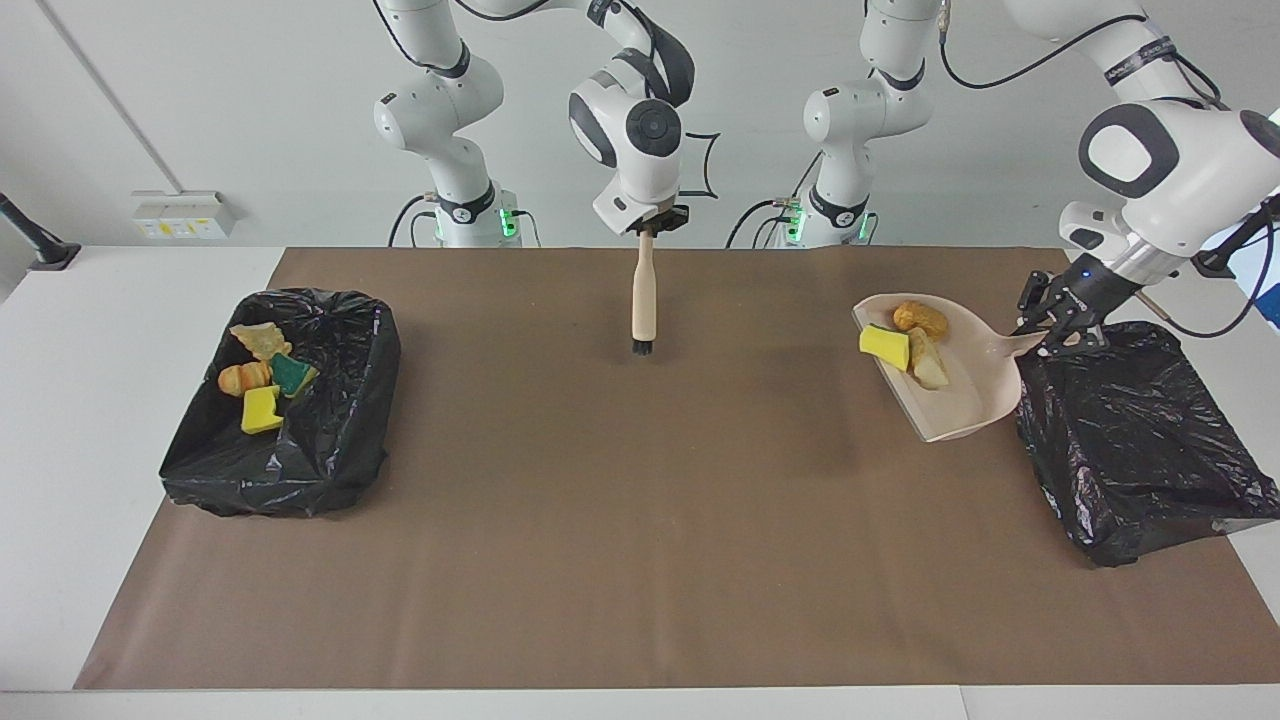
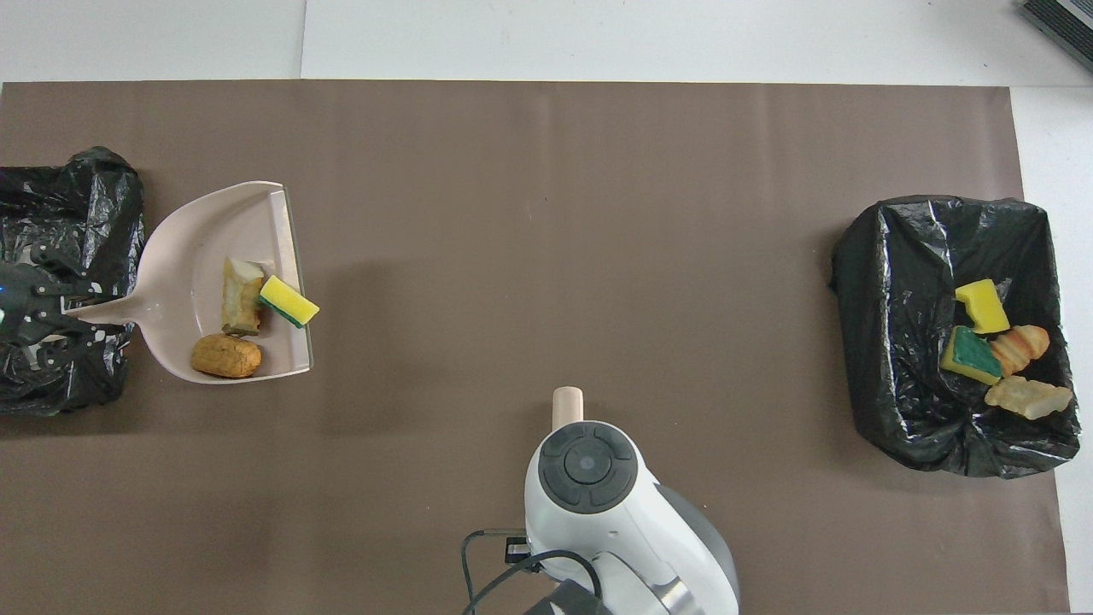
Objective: Sweep and dump trash in bin
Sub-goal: 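Tip the dustpan into the black bag with the left gripper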
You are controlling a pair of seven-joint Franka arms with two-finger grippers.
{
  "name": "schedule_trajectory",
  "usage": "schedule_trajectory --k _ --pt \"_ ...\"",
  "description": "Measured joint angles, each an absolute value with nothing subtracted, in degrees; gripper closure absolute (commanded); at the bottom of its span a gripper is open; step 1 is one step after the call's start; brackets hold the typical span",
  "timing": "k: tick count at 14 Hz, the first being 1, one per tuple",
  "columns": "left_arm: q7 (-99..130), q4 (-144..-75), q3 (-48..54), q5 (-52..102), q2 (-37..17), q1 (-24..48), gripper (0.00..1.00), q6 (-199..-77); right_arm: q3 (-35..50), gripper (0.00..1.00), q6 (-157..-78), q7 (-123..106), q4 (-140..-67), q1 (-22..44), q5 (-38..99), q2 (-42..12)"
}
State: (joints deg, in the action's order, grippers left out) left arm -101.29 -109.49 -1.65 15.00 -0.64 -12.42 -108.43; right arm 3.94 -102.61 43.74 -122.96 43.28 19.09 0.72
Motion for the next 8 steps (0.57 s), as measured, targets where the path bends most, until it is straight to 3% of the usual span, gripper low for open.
schedule_trajectory --k 4,8 --pt "-107.6 -101.7 -1.6 16.8 -4.5 -19.4 1.0 -103.7 3.9 1.0 -108.7 43.8 -128.3 45.8 19.1 0.8" --pt "-113.6 -98.7 -1.6 19.3 -6.2 -26.3 1.0 -100.9 3.9 0.97 -113.5 43.8 -131.1 46.6 19.1 1.0"
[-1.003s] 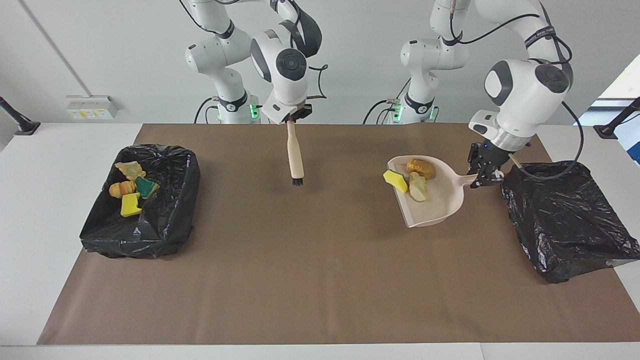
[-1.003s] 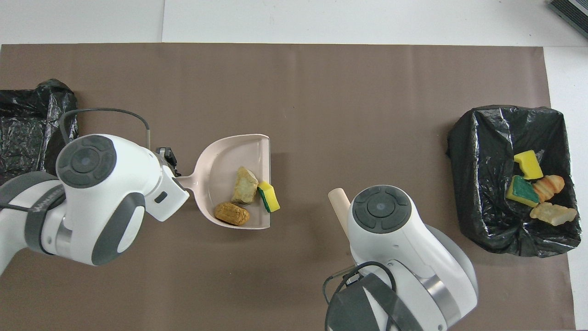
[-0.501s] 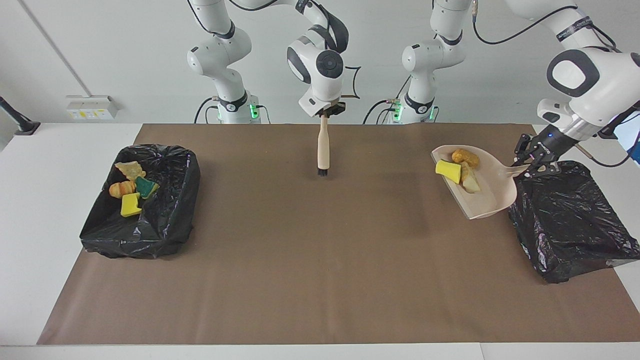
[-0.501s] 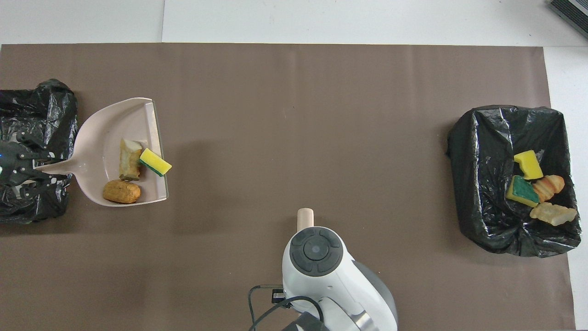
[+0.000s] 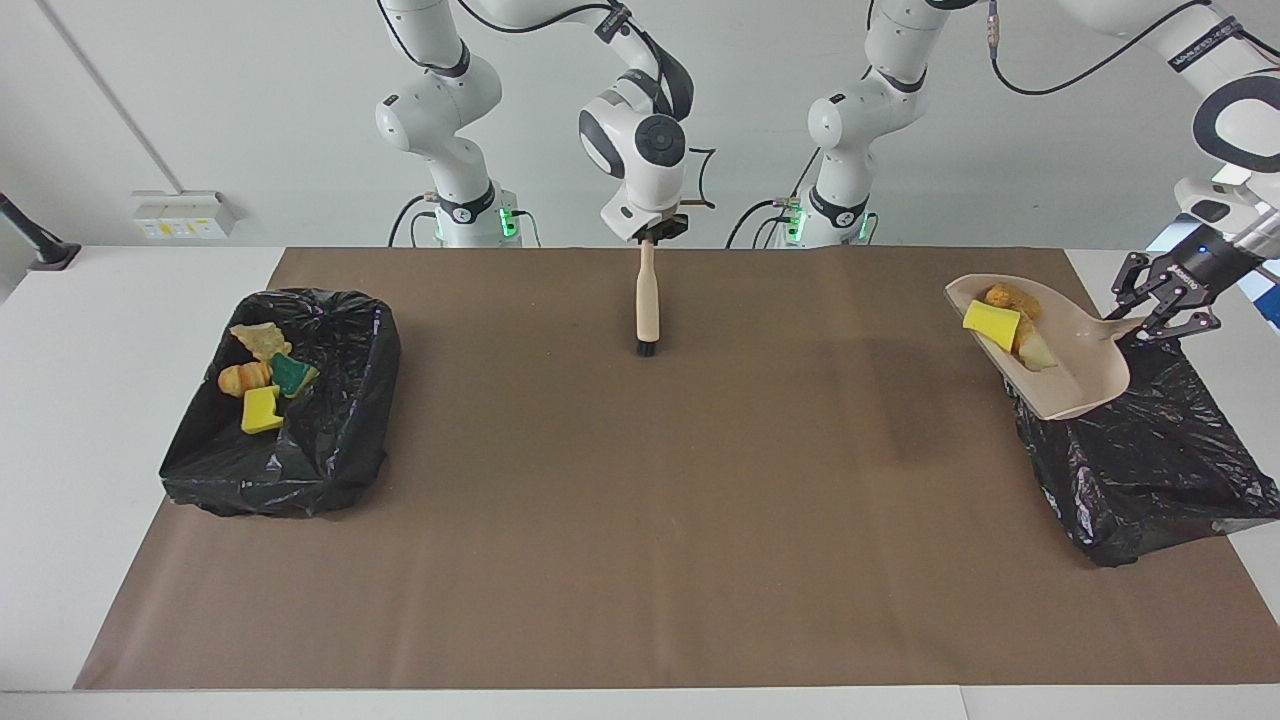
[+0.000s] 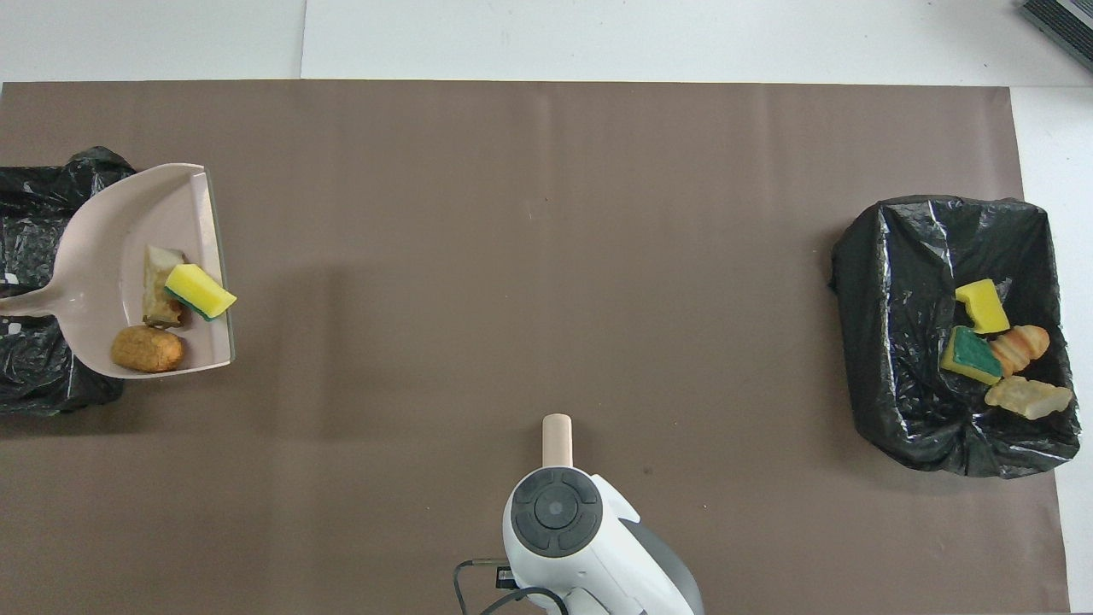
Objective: Sweep and dump trash in bin
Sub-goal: 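Tip the dustpan into the black bag with the left gripper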
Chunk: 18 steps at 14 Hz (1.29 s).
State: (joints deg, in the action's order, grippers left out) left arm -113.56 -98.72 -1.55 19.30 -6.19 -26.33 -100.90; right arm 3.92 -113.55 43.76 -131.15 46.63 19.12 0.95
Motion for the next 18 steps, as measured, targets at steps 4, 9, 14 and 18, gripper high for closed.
schedule_trajectory --k 4,9,14,18 --pt "-115.6 -87.0 -1.5 19.4 -11.8 -31.9 1.0 -94.7 3.9 0.76 -119.4 43.8 -134.0 46.6 19.1 1.0" --pt "-122.1 -74.1 -1.5 17.2 -23.9 -35.5 1.0 -95.4 3.8 0.0 -119.5 43.8 -134.6 46.6 19.1 1.0" --pt "-128.9 -69.3 -0.6 2.9 -26.9 -35.2 1.0 -105.3 3.7 0.0 -119.6 43.3 -132.1 46.6 19.1 0.7" --pt "-130.1 -69.4 0.0 -12.4 -27.6 -31.9 1.0 -114.0 2.9 0.0 -119.6 42.6 -127.1 42.9 15.1 0.5"
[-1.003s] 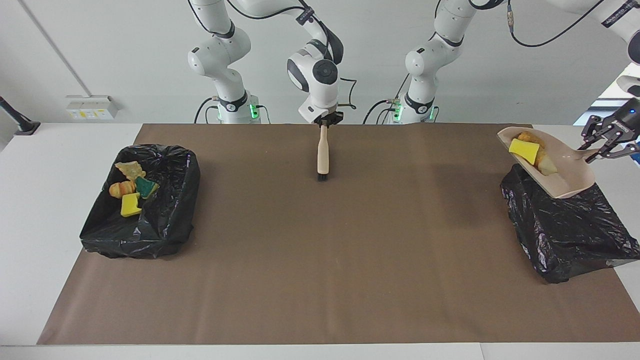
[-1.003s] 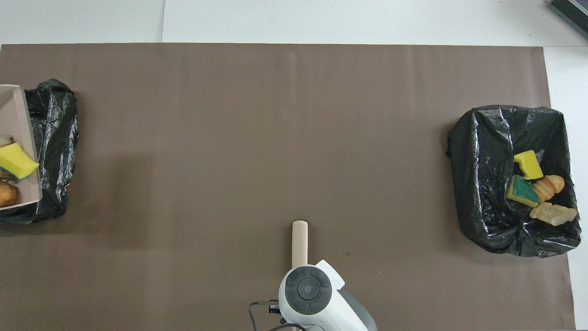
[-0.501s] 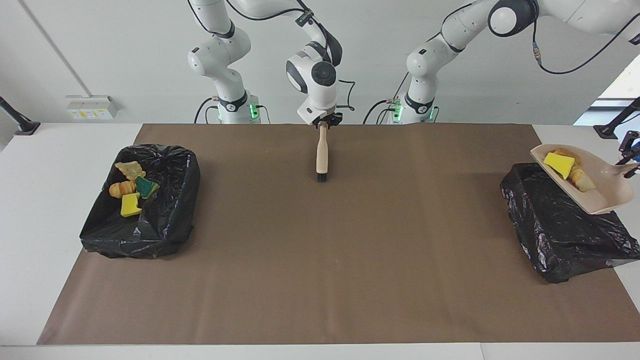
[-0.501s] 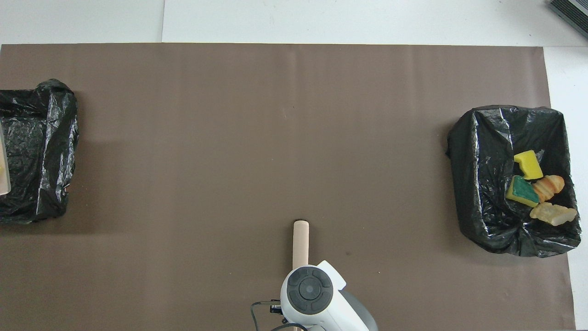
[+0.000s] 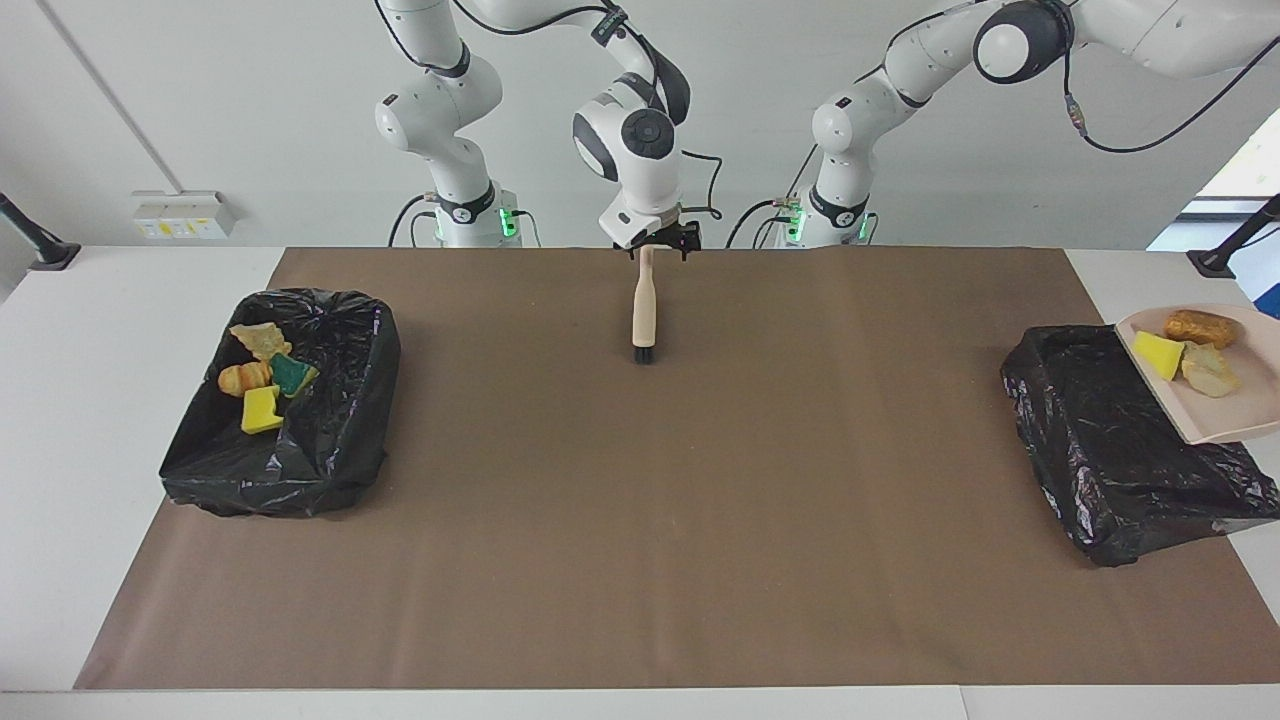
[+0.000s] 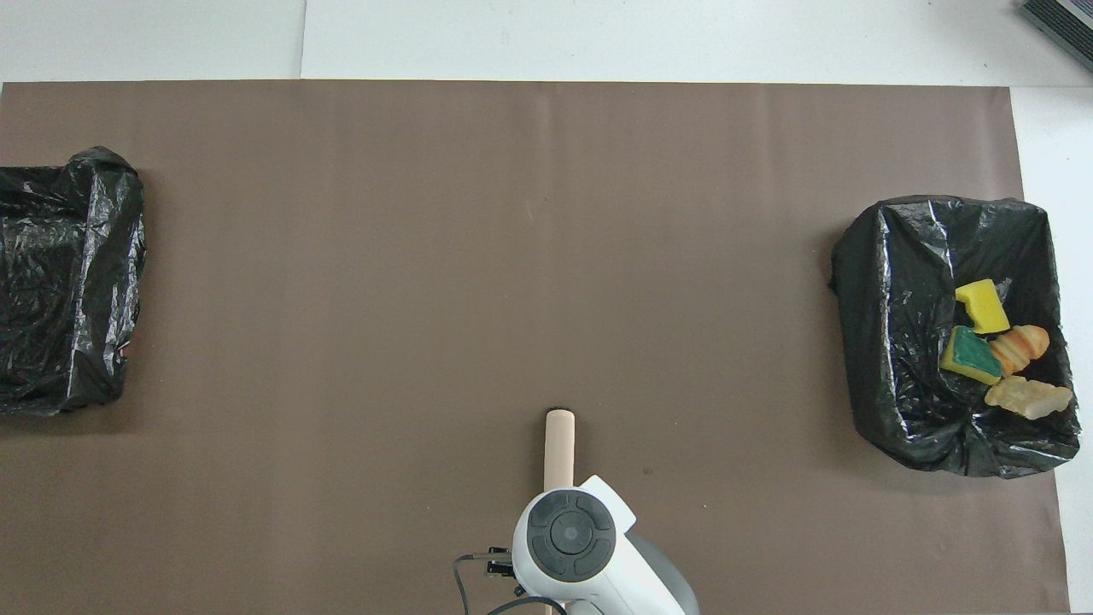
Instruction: Sweep and dump trash in bin
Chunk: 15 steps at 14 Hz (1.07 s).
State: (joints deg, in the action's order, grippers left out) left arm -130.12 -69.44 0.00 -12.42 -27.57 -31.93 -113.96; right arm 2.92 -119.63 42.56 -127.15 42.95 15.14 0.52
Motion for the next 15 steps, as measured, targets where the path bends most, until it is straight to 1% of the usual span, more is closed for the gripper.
schedule_trajectory --k 3,7,10,13,15 --pt "-130.1 -69.8 0.0 -19.8 -28.2 -29.3 1.0 -117.2 2.6 0.0 -118.6 38.5 -123.6 37.7 9.3 0.7" --pt "-127.1 -70.0 0.0 -30.4 -28.2 -27.3 1.0 -118.7 2.3 0.0 -111.4 27.9 -118.0 28.9 4.9 2.0" --pt "-125.6 -69.9 0.0 -34.6 -27.9 -26.2 1.0 -118.9 2.3 0.0 -109.3 24.3 -114.4 25.3 0.6 2.3" --pt "-124.1 -70.0 -0.1 -38.6 -26.0 -24.5 1.0 -118.0 2.2 0.0 -106.9 21.9 -110.0 20.3 0.3 2.4" --pt "-119.1 -71.0 -0.1 -42.5 -24.3 -23.0 1.0 -116.3 2.2 0.0 -104.9 19.4 -107.0 16.5 0.3 2.5"
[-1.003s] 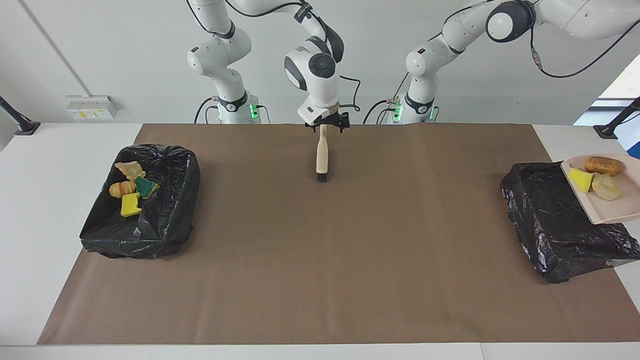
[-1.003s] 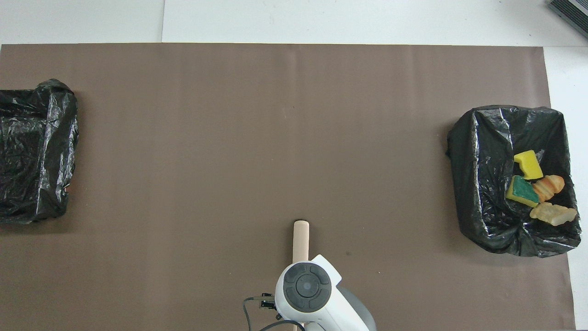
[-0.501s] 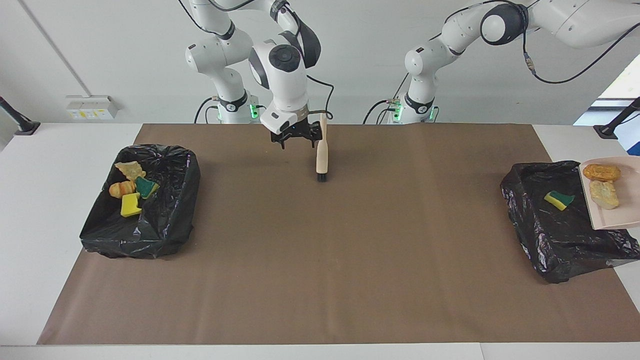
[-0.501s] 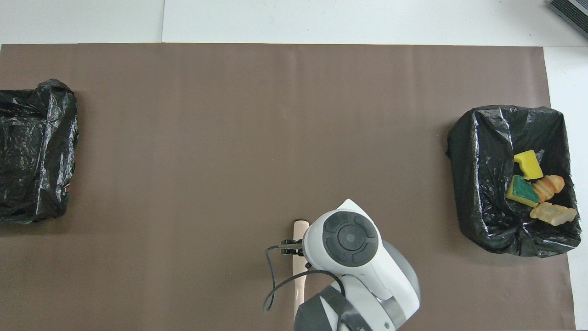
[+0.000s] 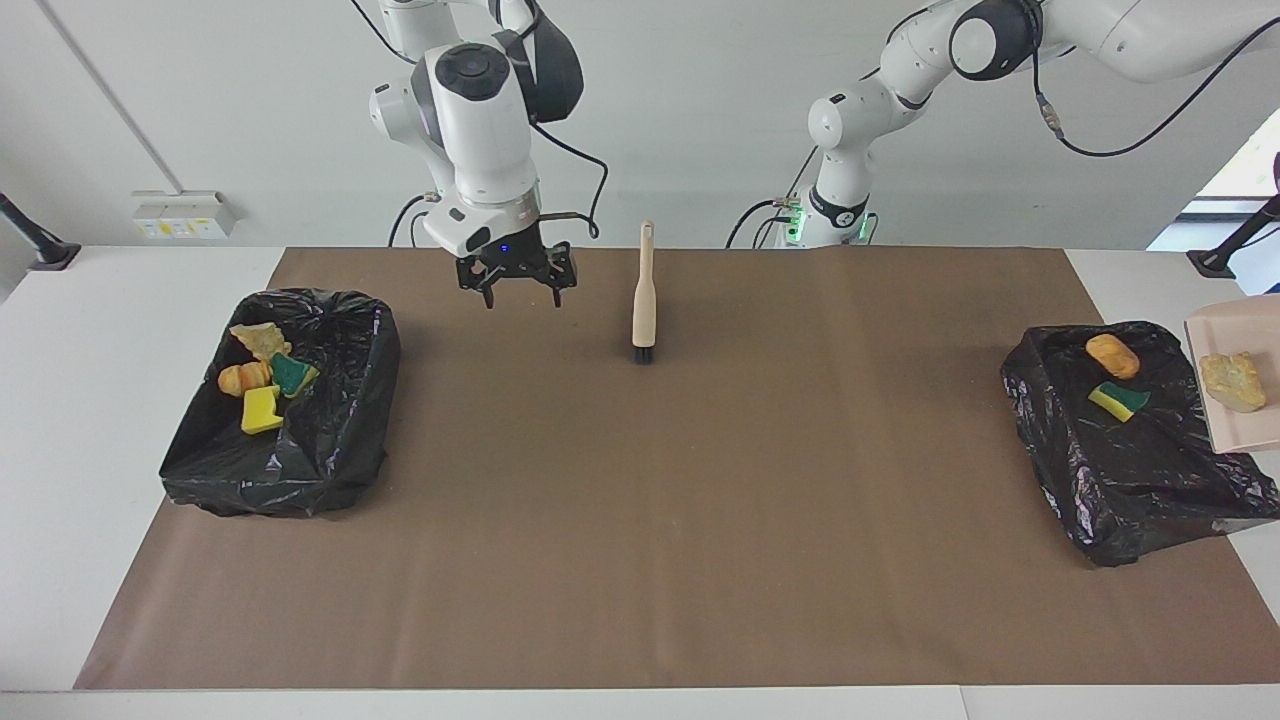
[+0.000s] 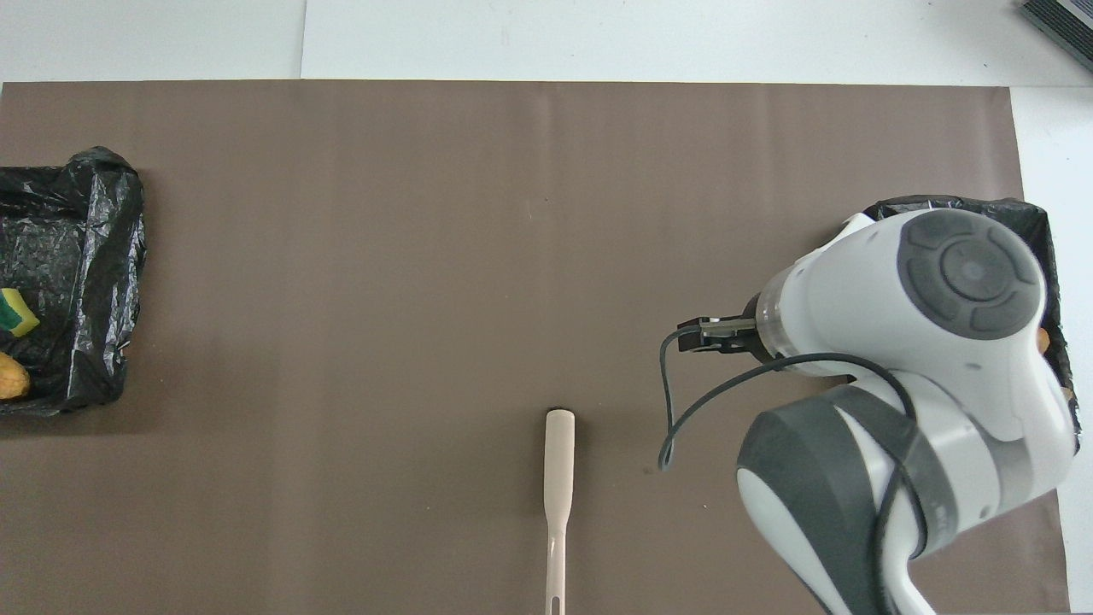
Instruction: Sweep and dump trash in bin
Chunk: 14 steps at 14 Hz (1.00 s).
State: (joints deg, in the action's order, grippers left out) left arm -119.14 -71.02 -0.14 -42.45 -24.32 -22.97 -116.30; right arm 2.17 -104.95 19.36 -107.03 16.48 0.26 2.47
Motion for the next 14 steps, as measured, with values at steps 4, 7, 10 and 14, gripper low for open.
schedule_trajectory --k 4,7,10,14 --pt "-112.9 -74.8 -0.2 -47.6 -22.0 -21.5 1.0 -116.0 2.0 0.0 -102.5 18.7 -103.0 11.7 0.3 3.0" --pt "-112.5 -75.0 -0.2 -49.2 -20.8 -19.7 1.0 -114.8 1.4 0.0 -100.9 18.7 -102.5 10.0 0.2 4.6" --pt "-111.3 -75.0 0.1 -47.8 -18.5 -15.9 1.0 -110.7 -0.7 0.0 -98.2 18.7 -100.8 9.6 0.0 5.4" --pt "-105.7 -75.3 0.5 -44.1 -17.1 -7.1 1.0 -102.5 -5.2 0.0 -88.8 14.0 -93.6 9.4 0.0 6.4"
